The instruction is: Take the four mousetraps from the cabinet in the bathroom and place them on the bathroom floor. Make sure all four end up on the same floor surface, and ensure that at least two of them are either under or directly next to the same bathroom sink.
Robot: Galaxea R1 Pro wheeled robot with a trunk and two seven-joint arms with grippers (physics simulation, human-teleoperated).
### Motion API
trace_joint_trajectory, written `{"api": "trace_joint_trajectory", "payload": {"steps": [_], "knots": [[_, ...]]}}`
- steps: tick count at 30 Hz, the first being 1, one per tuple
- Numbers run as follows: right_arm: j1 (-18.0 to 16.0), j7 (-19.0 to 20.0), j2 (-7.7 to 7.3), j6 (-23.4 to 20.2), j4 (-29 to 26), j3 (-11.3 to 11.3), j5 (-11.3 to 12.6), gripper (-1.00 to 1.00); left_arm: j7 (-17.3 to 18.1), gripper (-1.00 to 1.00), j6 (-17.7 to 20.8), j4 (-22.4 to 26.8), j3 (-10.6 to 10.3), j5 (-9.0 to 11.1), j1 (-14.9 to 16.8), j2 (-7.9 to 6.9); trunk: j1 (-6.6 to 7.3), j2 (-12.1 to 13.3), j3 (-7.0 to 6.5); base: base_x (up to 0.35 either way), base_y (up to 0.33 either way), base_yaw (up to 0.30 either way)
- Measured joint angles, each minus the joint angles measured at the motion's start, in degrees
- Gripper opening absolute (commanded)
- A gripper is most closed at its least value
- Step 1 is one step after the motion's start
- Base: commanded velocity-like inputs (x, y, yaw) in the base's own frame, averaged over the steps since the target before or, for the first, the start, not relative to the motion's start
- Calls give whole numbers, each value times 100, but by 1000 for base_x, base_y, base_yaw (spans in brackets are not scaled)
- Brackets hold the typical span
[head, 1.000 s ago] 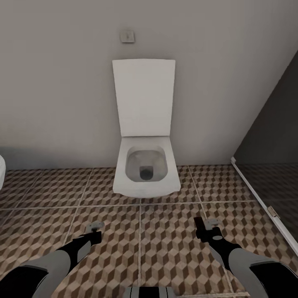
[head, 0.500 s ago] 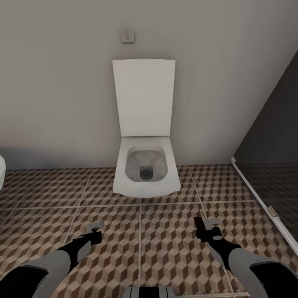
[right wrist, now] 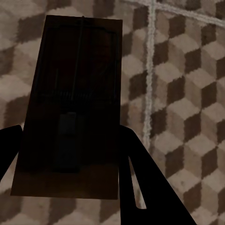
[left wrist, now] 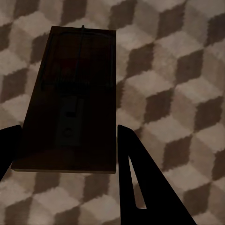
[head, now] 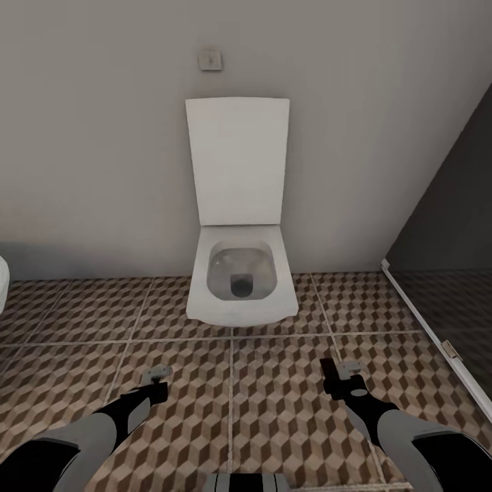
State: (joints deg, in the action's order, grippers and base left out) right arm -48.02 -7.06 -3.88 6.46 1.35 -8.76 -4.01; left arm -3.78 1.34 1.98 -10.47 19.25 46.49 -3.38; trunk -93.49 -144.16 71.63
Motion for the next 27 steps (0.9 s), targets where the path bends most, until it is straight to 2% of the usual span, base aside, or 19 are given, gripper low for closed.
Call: {"api": "trace_joint_trajectory", "payload": {"steps": [9, 18, 27], "knots": [[0, 2, 65, 29, 2, 8, 54, -100, 0, -100, 4, -16, -2, -10, 0, -16, 0, 0, 0, 0, 0, 0], [-3, 9, 126, 52, 1, 23, 65, -100, 11, -100, 2, -61, -4, -355, -6, 0, 0, 0, 0, 0, 0, 0], [4, 193, 133, 119, 0, 39, 72, -100, 44, -100, 0, -64, -3, -422, -6, -4, 0, 0, 0, 0, 0, 0]]}}
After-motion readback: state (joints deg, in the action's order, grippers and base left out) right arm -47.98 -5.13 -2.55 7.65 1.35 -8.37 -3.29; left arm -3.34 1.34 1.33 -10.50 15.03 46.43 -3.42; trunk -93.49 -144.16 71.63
